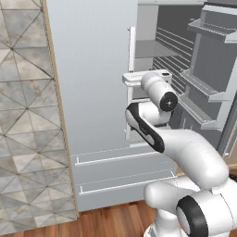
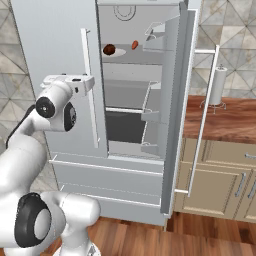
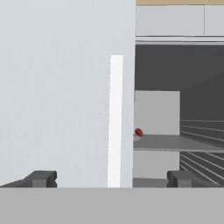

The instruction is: Retrieve the steak from the fridge and place it on the saucepan with marinade on the stove.

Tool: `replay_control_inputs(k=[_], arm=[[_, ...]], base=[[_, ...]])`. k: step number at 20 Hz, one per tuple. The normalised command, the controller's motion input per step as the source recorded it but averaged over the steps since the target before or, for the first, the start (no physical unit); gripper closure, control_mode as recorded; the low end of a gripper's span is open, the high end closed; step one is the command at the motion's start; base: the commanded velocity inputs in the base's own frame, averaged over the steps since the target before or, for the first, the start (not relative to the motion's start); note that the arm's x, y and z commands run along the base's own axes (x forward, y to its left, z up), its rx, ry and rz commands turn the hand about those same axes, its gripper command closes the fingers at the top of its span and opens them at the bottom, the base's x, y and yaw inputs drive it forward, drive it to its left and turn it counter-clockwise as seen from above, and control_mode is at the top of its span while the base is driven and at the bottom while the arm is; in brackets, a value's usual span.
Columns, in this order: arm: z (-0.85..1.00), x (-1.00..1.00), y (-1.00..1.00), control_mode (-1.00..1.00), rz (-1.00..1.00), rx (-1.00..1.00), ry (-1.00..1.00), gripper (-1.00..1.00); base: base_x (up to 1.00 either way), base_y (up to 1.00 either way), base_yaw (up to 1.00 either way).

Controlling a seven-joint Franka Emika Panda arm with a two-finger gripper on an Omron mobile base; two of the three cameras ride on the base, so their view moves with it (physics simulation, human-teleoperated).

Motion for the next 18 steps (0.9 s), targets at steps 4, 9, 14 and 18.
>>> replay_control_inputs(k=[4,9,14,18], arm=[[0.04,0.4,0.0,-1.0,0.0,0.04,-0.03,-1.0],[0.0,0.35,0.0,-1.0,0.0,0.02,-0.03,-1.0],[0.02,0.37,0.0,-1.0,0.0,0.01,-0.03,-1.0],[0.01,0.33,0.0,-1.0,0.0,0.0,-0.03,-1.0]], base=[[0.0,0.0,0.0],[0.0,0.0,0.0],[0.0,0.0,0.0],[0.0,0.0,0.0]])
